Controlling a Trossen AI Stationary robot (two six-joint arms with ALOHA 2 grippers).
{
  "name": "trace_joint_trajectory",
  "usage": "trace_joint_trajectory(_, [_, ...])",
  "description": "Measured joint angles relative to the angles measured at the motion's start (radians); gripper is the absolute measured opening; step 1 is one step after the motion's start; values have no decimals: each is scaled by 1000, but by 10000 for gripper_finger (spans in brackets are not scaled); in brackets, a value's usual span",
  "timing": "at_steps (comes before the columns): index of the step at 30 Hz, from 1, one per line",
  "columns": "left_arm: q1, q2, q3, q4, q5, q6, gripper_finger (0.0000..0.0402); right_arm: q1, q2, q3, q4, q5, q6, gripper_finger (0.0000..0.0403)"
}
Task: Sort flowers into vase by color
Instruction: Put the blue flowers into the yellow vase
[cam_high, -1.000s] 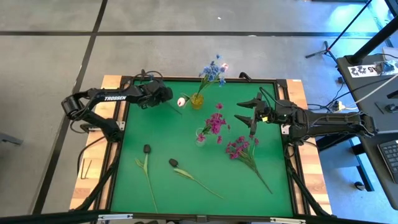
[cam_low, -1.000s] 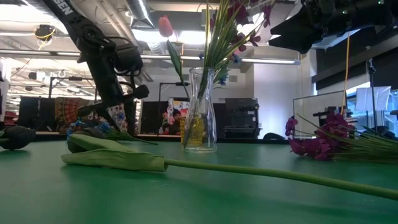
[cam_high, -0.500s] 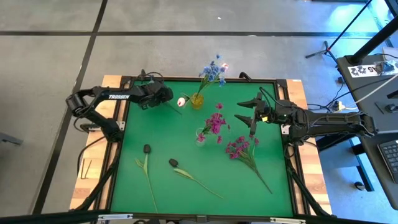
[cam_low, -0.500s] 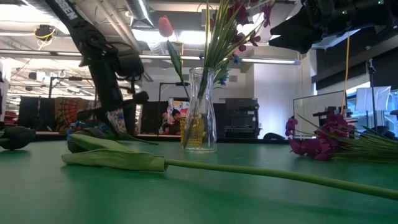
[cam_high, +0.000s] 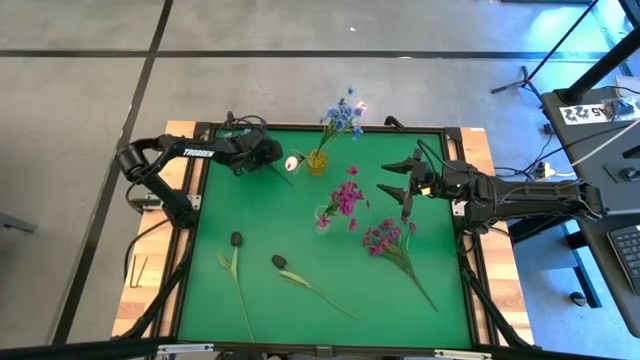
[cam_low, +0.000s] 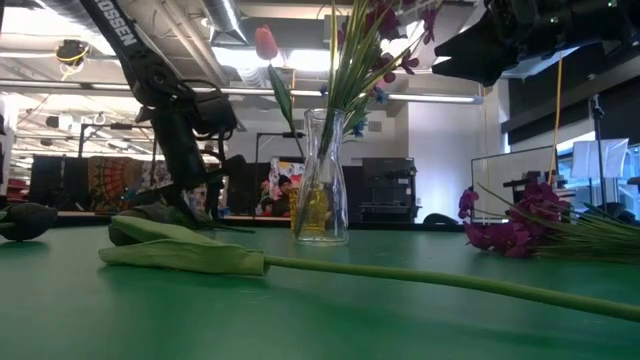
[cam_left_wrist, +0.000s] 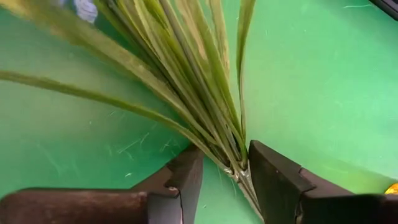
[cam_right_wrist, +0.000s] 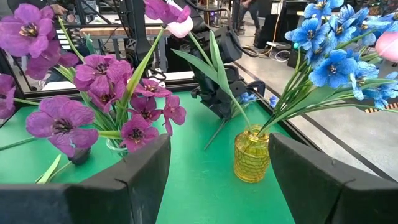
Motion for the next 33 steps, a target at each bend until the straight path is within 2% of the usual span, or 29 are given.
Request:
trace_joint_trajectory(3, [0, 1, 0, 0, -13, 7, 112, 0, 0, 0, 0, 0, 0, 270])
trace_joint_trajectory(11, [-6, 3, -2, 6, -41, 8, 30, 0, 0, 0, -1, 2, 2, 270])
trace_joint_trajectory(14, [-14, 5, 7, 13, -46, 21, 11, 0, 0, 0, 0, 10, 2, 270])
trace_joint_trajectory(22, [-44, 8, 137, 5, -38, 136, 16, 0, 0, 0, 1, 10, 11, 270])
trace_joint_trajectory(33, [-94, 6, 364, -177, -146, 294, 16, 0, 0, 0, 1, 11, 25, 270])
